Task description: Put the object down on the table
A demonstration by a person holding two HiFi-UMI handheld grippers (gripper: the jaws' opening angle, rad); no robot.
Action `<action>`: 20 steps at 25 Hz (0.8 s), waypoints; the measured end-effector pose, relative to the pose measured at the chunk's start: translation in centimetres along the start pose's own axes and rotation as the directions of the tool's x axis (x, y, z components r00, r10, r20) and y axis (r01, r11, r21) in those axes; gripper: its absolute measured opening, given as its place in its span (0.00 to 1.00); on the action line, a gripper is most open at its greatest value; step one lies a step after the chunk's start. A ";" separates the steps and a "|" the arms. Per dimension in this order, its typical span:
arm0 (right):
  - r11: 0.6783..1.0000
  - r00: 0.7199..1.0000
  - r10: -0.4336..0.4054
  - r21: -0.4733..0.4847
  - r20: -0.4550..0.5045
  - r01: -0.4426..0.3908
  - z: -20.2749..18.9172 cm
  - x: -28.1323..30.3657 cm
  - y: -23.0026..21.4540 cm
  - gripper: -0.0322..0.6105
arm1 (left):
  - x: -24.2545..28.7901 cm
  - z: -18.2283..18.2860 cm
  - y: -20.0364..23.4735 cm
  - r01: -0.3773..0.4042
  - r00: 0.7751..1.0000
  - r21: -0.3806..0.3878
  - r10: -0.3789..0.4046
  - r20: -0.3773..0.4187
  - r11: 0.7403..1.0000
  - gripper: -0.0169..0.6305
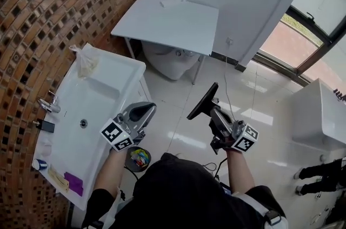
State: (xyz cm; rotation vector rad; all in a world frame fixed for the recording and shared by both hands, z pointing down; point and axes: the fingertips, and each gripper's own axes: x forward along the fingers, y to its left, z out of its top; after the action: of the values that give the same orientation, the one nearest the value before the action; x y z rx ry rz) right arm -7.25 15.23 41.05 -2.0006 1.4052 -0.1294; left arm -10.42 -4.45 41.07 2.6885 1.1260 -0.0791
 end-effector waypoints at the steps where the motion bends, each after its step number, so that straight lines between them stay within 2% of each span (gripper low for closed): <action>1: 1.000 1.000 -0.009 -0.002 0.004 0.009 0.0 -0.2 0.0 0.06 | 0.1 -0.1 0.0 0.009 1.000 -0.010 -0.009 0.000 1.000 0.03; 10: 0.997 0.998 -0.063 -0.034 0.028 0.064 0.5 -0.9 0.8 0.06 | 0.9 -0.6 -0.3 0.096 0.995 -0.028 -0.096 -0.002 0.995 0.03; 16: 0.997 0.997 -0.071 -0.026 0.025 0.072 0.2 -0.5 0.8 0.06 | 0.8 -1.5 -0.2 0.100 0.995 -0.044 -0.101 -0.017 0.994 0.03; 20: 0.999 0.999 -0.044 -0.002 0.013 0.044 0.5 0.7 -0.7 0.06 | 0.6 -1.9 0.7 0.065 0.997 -0.041 -0.066 -0.030 0.997 0.03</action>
State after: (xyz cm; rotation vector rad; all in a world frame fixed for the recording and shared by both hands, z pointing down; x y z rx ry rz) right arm -6.20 15.02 40.89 -2.0311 1.3547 -0.1342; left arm -9.58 -4.12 42.95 2.6275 1.2117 -0.0251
